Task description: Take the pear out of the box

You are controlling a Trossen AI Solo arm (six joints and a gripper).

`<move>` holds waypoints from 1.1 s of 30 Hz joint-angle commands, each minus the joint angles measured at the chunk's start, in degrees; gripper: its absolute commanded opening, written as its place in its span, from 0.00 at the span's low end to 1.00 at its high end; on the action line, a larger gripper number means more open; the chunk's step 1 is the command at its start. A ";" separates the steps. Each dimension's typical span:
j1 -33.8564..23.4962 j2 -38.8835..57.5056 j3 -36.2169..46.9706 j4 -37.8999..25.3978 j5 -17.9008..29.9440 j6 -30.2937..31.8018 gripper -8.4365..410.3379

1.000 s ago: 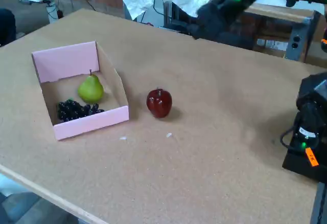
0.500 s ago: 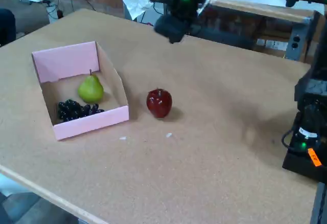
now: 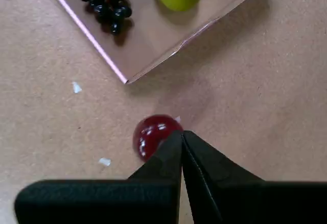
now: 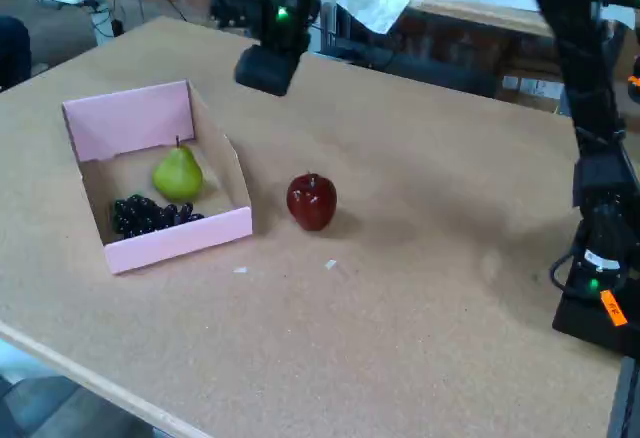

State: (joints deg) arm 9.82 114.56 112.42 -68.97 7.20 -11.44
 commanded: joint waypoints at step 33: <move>-6.51 20.81 22.47 -5.31 -10.80 -5.20 0.02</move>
State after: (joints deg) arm 3.38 134.47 134.87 -75.50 -2.37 -15.77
